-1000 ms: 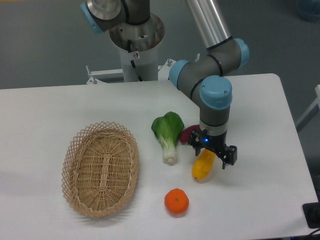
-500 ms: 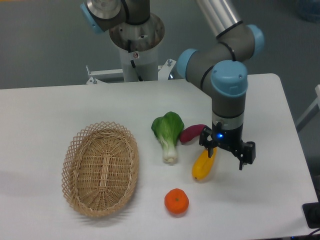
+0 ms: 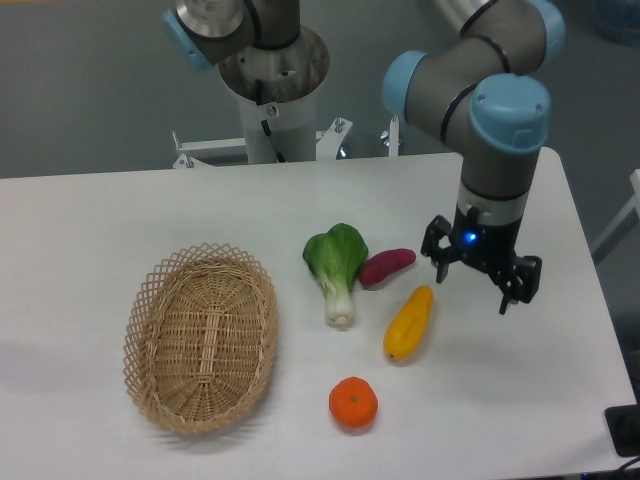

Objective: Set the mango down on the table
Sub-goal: 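Raise the open gripper up and away from the mango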

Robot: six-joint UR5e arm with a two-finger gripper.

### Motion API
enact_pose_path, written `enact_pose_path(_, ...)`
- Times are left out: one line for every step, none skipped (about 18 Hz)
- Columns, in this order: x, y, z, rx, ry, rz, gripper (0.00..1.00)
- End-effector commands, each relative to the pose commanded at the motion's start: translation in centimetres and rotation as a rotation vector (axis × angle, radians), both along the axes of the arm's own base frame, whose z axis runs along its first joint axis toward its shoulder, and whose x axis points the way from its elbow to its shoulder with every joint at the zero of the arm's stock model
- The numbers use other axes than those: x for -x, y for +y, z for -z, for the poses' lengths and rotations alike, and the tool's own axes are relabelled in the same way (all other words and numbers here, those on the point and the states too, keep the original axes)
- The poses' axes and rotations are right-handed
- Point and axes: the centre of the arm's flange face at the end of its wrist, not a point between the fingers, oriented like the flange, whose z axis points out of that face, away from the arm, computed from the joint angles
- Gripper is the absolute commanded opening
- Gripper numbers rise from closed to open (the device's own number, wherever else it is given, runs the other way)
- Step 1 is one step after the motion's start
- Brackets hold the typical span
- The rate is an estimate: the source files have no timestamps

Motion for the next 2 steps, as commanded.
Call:
enact_pose_path(-0.09, -0.56, -0.53, 0.004, -0.004, 0.012, 1.0)
enact_pose_path(-0.25, -0.74, -0.74, 0.006, -0.006, 0.018, 1.0)
